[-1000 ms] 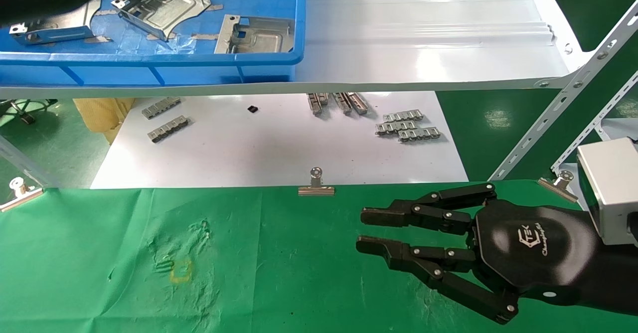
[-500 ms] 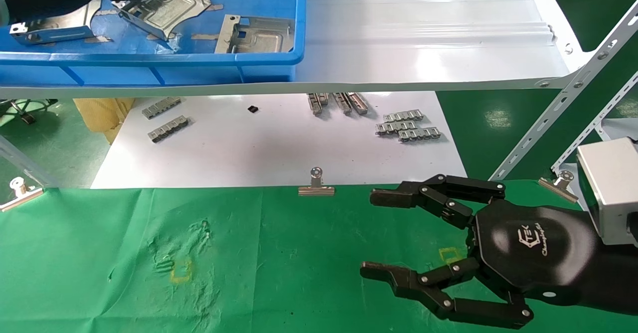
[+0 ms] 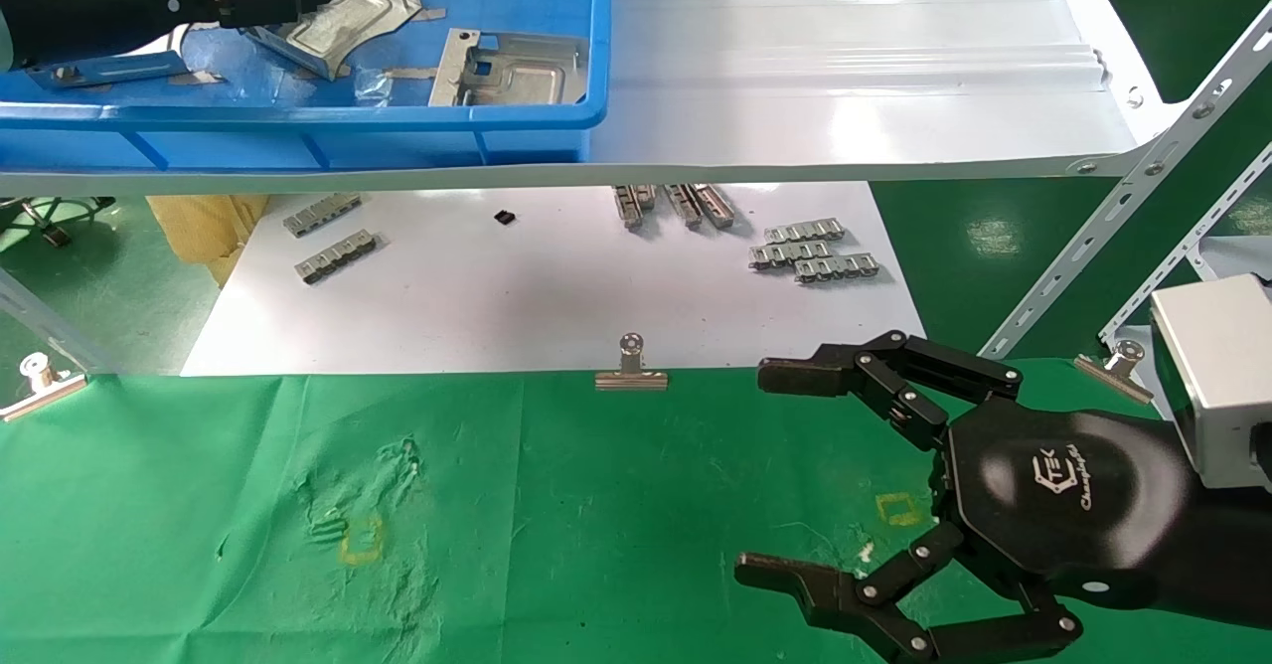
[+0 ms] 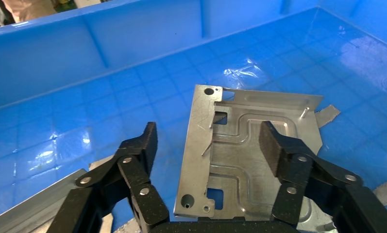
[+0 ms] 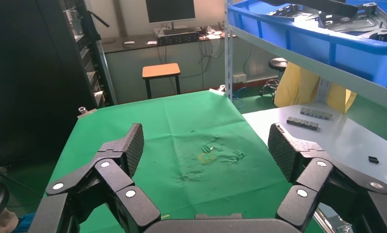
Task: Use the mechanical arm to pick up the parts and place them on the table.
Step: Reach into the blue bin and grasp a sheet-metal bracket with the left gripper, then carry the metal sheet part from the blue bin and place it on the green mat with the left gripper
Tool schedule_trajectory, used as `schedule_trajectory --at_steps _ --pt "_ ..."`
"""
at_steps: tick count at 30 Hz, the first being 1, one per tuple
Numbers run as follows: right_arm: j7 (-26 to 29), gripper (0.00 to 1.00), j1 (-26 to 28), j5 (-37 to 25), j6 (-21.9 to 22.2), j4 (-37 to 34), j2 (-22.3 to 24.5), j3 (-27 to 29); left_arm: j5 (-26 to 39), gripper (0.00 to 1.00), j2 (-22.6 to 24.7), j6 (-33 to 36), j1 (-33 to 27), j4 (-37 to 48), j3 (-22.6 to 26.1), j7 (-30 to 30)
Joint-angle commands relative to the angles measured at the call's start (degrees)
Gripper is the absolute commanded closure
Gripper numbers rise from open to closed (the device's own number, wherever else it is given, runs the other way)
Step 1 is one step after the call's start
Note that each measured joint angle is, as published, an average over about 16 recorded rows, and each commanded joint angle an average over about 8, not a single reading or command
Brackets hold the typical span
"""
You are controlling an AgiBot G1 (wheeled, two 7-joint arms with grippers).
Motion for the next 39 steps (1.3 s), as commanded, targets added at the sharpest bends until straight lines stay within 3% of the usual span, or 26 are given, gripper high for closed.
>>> schedule_trajectory --at_steps 1,18,24,28,39 --pt "0.0 0.0 0.0 0.0 0.0 0.0 0.0 0.0 0.2 1.0 0.0 0.0 -0.2 0.3 0.1 0.0" --pt "0.0 0.0 0.0 0.0 0.0 0.0 0.0 0.0 0.8 1.0 -0.3 0.3 -0.8 0.8 0.5 0.8" --pt "0.0 0.0 0.0 0.0 0.0 0.0 0.0 0.0 -0.5 1.0 -0.9 3.3 -1.8 -0.2 -0.3 1.3" --pt "0.0 0.0 0.0 0.0 0.0 0.0 0.0 0.0 -1.7 1.0 -1.8 9.9 -2.7 -1.9 -1.1 2.6" --pt "0.0 0.0 0.0 0.0 0.0 0.0 0.0 0.0 -6.1 1.0 -4.9 36.6 -1.4 -6.6 -2.9 8.4"
